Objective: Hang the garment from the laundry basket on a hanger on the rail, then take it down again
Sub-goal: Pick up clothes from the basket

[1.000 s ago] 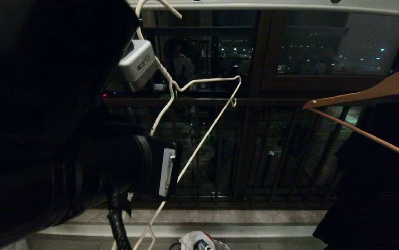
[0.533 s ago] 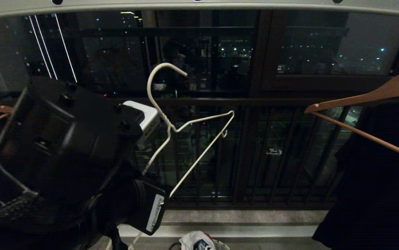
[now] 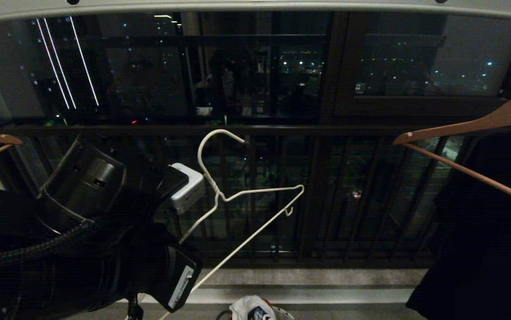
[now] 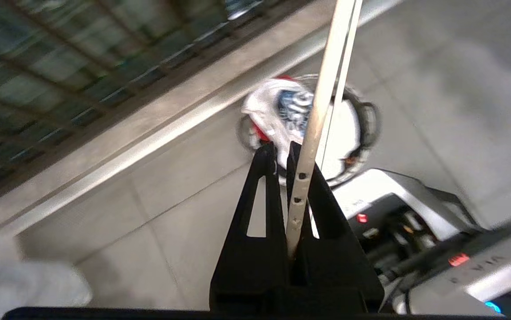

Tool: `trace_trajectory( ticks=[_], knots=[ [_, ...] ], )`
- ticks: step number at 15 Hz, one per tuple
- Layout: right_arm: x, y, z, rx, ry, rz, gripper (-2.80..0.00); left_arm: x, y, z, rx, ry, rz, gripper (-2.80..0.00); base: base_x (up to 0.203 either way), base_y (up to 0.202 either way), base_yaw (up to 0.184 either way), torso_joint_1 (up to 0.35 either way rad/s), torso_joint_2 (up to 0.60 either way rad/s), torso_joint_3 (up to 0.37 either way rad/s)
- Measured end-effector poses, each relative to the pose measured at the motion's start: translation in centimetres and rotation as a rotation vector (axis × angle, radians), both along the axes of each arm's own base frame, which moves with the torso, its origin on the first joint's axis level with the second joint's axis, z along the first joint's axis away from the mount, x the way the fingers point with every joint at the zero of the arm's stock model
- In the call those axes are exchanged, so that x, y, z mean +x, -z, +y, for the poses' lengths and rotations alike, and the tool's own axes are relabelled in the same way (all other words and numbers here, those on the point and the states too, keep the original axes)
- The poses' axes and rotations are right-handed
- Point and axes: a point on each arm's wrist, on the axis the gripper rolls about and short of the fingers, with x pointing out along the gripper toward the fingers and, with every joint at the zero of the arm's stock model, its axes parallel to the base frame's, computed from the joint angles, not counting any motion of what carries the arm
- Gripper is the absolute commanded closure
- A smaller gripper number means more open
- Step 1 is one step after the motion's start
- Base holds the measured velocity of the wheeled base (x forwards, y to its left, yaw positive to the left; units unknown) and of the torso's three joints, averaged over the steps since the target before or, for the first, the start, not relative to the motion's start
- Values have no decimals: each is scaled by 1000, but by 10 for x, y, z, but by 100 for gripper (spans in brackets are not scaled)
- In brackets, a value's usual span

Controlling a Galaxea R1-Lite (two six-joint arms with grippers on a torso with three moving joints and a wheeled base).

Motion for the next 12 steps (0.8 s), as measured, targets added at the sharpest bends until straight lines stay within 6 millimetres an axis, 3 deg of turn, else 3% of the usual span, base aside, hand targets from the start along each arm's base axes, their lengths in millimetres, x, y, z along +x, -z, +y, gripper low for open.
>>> trace_trajectory(
  ticks=[6,12],
  knots=[
    [0,0,0,0,0,0,0,9,13,7,5,96,88,0,0,0,0,0,0,0],
    [0,0,0,0,0,0,0,2,16,13,0,194,109,0,0,0,0,0,0,0]
  ],
)
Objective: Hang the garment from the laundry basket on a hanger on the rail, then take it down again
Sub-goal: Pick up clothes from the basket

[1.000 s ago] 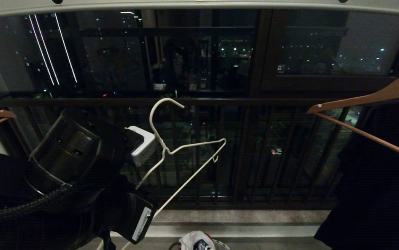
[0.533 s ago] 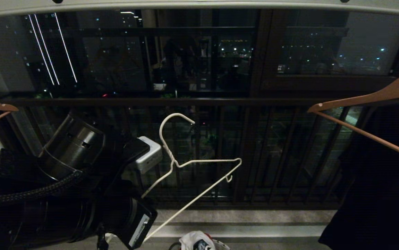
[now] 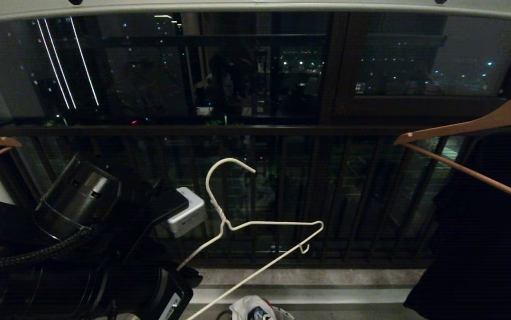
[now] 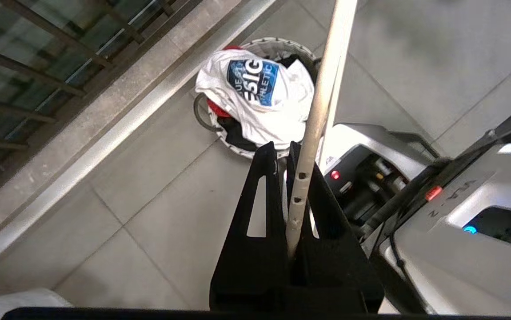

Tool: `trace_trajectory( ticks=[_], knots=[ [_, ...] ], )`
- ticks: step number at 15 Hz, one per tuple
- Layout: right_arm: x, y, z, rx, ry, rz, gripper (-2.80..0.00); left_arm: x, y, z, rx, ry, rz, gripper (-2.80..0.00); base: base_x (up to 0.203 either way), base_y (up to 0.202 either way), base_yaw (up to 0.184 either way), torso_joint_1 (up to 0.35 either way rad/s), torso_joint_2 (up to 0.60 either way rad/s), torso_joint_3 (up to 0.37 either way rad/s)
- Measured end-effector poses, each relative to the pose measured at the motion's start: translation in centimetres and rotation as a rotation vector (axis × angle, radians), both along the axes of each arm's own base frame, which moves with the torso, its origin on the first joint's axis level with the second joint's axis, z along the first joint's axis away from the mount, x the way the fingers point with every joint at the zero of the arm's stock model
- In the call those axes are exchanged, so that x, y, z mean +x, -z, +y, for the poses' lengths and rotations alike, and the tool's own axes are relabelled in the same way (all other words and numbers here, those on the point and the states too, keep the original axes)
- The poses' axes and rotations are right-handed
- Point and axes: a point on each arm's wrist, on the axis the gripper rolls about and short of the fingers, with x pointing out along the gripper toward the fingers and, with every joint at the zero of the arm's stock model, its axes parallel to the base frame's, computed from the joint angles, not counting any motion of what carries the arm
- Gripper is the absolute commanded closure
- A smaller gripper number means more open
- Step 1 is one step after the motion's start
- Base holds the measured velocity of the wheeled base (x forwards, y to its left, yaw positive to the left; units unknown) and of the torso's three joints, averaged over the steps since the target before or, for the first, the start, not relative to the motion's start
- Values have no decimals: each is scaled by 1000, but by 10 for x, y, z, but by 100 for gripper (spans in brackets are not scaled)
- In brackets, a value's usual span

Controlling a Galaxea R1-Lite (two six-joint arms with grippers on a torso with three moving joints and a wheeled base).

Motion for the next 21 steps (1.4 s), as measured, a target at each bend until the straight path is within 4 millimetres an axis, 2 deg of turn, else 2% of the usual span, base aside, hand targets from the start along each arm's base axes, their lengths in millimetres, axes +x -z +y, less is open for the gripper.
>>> trace_trajectory(
  ticks=[8,21],
  knots=[
    [0,0,0,-1,0,0,0,-4,-5,4,-18,7,-22,0,0,0,0,-9,17,12],
    [0,0,0,-3,0,0,0,-8,-10,8,-33,7,-38,0,0,0,0,-146,330,178]
  ],
)
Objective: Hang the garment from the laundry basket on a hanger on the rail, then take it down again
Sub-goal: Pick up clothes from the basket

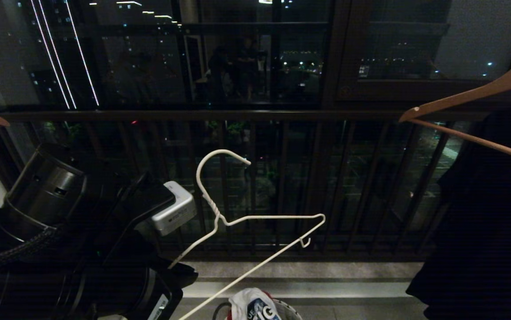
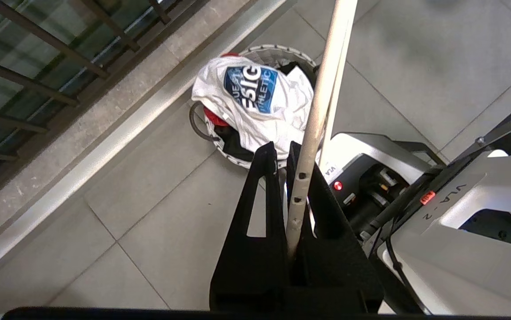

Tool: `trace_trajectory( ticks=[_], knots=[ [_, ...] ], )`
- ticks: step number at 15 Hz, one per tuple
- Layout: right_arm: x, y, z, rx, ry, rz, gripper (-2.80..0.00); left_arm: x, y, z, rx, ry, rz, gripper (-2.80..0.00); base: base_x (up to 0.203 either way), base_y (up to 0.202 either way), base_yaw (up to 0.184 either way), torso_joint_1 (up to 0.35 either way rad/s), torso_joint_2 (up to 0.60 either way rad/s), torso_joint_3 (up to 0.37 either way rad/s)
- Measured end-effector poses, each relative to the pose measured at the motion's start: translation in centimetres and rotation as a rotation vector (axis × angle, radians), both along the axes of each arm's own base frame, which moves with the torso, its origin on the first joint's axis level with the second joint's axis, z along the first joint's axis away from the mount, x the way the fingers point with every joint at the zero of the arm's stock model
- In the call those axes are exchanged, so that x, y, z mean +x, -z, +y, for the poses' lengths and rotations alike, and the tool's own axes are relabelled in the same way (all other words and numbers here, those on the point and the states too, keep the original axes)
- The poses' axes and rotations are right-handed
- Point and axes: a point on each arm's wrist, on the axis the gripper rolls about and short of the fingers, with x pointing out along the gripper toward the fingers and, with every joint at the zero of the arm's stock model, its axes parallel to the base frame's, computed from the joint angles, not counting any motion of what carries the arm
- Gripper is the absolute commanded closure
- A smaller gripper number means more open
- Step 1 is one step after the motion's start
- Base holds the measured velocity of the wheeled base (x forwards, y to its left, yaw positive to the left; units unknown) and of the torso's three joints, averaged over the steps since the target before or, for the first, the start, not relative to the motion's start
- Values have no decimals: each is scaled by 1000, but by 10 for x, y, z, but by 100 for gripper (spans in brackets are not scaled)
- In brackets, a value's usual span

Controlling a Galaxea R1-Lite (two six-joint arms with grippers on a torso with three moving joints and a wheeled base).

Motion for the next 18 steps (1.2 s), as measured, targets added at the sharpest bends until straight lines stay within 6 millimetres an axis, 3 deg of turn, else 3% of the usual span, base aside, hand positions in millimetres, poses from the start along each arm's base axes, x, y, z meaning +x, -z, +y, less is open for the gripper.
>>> trace_trajectory(
  ticks=[18],
  knots=[
    [0,0,0,0,0,0,0,0,2,-1,7,10,5,0,0,0,0,-210,502,291]
  ],
)
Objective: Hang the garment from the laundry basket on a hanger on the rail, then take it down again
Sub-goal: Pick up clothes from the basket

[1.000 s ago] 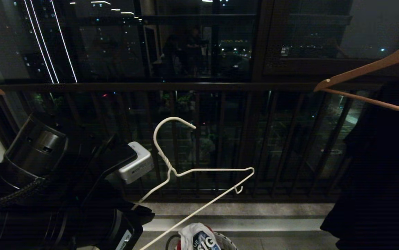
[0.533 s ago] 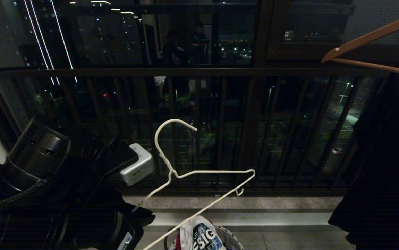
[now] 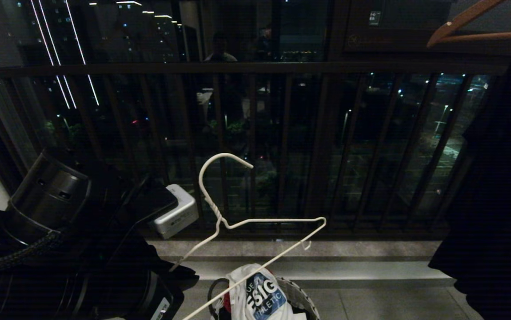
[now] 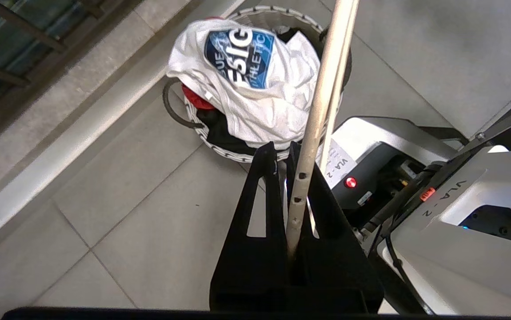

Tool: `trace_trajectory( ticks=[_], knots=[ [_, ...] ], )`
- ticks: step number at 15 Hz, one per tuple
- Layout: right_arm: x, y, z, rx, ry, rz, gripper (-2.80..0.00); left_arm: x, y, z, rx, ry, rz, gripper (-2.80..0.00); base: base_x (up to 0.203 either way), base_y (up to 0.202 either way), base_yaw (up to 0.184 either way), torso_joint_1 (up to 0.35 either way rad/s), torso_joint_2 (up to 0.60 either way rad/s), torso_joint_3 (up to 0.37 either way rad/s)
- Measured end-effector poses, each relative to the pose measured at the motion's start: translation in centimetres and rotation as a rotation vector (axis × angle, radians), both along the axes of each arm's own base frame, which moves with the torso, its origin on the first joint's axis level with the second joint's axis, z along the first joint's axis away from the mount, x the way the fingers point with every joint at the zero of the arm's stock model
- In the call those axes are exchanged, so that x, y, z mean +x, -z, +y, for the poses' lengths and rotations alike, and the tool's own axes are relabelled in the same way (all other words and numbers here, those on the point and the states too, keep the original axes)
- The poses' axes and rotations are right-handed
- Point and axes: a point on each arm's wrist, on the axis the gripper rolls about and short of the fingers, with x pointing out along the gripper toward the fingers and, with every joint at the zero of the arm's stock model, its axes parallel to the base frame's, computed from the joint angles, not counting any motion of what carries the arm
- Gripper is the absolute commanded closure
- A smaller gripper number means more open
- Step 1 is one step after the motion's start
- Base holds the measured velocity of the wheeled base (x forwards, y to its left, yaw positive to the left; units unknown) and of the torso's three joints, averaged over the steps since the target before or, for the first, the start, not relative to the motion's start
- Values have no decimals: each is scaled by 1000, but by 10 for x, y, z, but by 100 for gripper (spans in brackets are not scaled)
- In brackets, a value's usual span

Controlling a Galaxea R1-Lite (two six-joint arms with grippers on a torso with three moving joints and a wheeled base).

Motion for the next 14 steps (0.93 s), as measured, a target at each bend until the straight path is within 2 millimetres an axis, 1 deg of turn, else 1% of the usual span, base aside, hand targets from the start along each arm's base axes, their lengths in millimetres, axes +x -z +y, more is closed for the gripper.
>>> trace_trajectory(
  ticks=[7,14],
  knots=[
    [0,0,0,0,0,0,0,-1,3,1,29,23,-9,0,0,0,0,-153,471,316],
    [0,0,0,0,0,0,0,-3,4,3,32,30,-15,0,0,0,0,-80,445,356]
  ],
)
